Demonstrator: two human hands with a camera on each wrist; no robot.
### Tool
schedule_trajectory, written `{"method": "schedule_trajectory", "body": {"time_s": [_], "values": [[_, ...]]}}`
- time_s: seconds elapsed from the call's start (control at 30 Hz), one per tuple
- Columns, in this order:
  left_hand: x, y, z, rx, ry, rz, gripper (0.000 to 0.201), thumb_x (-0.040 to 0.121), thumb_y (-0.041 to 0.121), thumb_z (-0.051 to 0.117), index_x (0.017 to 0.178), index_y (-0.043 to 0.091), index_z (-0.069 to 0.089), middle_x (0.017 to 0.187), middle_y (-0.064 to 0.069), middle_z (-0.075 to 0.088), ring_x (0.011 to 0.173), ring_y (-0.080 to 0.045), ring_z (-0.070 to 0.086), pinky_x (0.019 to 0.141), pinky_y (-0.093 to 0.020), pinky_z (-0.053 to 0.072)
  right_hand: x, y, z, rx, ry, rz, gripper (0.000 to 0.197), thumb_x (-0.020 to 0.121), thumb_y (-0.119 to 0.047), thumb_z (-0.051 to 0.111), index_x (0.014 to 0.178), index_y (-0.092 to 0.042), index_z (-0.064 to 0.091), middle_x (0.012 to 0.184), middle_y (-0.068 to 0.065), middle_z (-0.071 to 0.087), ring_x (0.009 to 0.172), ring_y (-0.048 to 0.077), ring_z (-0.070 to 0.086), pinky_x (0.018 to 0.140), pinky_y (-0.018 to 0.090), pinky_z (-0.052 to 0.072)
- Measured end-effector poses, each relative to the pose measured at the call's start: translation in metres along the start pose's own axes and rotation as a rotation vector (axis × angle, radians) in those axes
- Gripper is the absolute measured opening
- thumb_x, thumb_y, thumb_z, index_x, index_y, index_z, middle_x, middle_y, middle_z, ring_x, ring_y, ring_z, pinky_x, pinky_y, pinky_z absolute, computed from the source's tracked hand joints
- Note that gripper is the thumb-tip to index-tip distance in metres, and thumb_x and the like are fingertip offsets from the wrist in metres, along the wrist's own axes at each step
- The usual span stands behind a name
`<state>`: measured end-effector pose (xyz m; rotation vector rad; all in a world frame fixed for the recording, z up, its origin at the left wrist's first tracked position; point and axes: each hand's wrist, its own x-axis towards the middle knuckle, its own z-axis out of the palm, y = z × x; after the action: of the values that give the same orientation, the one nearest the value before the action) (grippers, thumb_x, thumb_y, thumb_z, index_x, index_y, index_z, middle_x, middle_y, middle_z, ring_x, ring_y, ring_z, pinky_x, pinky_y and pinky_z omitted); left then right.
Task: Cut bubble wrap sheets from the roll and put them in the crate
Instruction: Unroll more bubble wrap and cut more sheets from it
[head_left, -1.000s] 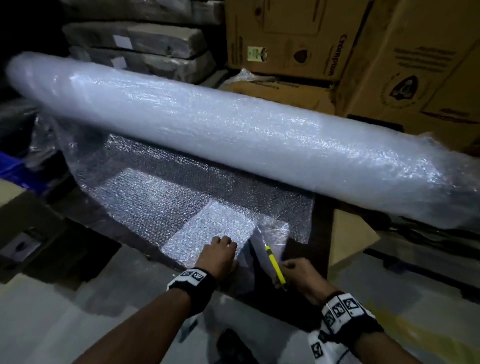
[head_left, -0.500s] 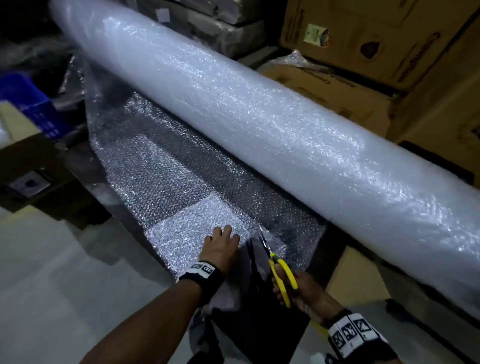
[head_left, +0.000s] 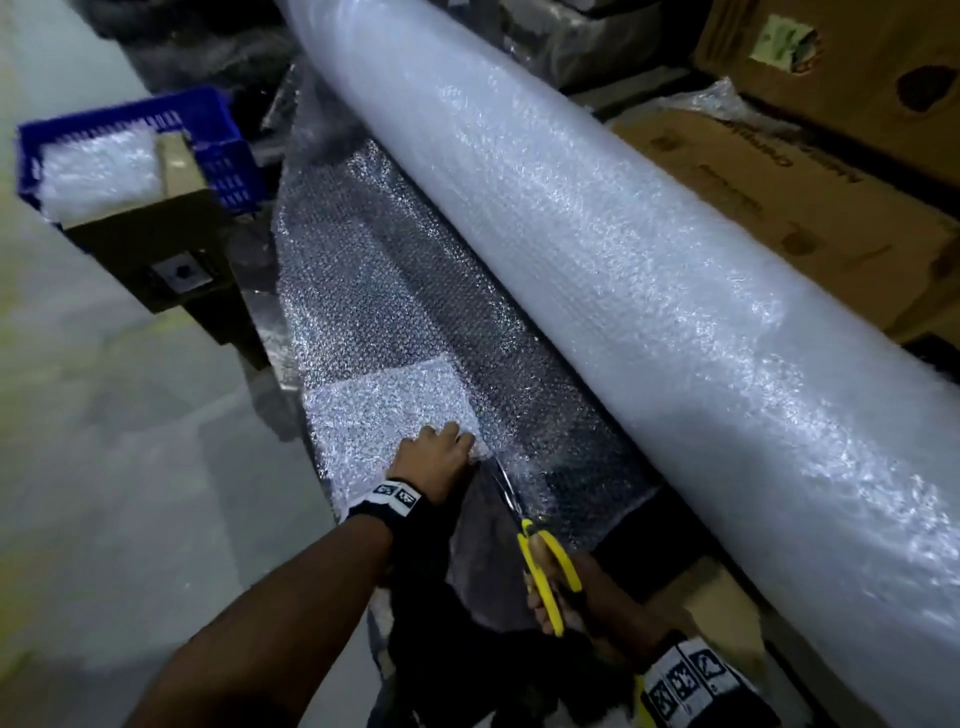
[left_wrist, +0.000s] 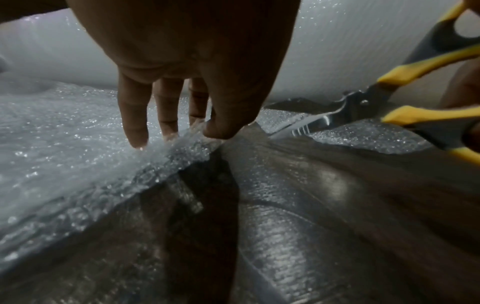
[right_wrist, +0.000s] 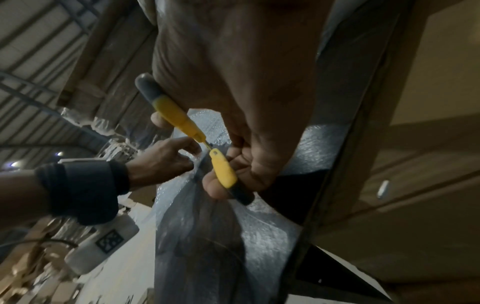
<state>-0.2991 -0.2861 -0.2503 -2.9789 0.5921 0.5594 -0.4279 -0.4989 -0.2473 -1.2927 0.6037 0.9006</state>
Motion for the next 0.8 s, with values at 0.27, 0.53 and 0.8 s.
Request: {"method": "schedule_trajectory", "body": {"time_s": [0.27, 0.53, 0.8], "values": [[-0.001, 0.008, 0.013, -0.042, 0.032, -0.079, 0.036, 0.101, 0.037, 0.042, 0.134, 0.022, 0.040, 0.134, -0.010, 0.040, 0.116, -0.037, 0.046, 0.080, -0.051, 0.052, 0.004, -0.008, -0.001, 0.035, -0.035, -0.021, 0.045, 0.077, -0.055, 0.061, 0.073, -0.010, 0.057, 0.059, 0.008, 0.052, 0.048, 0.019, 0.049, 0.047, 0.024, 0.039], [0.003, 0.016, 0.022, -0.049, 0.080, -0.140, 0.031, 0.099, 0.035, 0.047, 0.126, 0.020, 0.041, 0.131, -0.012, 0.037, 0.111, -0.039, 0.048, 0.078, -0.054, 0.054, 0.025, -0.018, 0.002, 0.027, 0.043, -0.056, 0.072, 0.061, -0.066, 0.082, 0.079, -0.001, 0.057, 0.067, 0.017, 0.046, 0.045, 0.022, 0.047, 0.044, 0.025, 0.039], [0.004, 0.019, 0.029, -0.063, 0.105, -0.153, 0.030, 0.102, 0.036, 0.043, 0.127, 0.021, 0.039, 0.131, -0.012, 0.040, 0.117, -0.040, 0.044, 0.086, -0.056, 0.050, 0.028, -0.035, 0.009, -0.061, 0.052, -0.024, 0.057, 0.064, -0.055, 0.074, 0.077, -0.002, 0.057, 0.062, 0.017, 0.050, 0.042, 0.020, 0.051, 0.043, 0.025, 0.044]]}}
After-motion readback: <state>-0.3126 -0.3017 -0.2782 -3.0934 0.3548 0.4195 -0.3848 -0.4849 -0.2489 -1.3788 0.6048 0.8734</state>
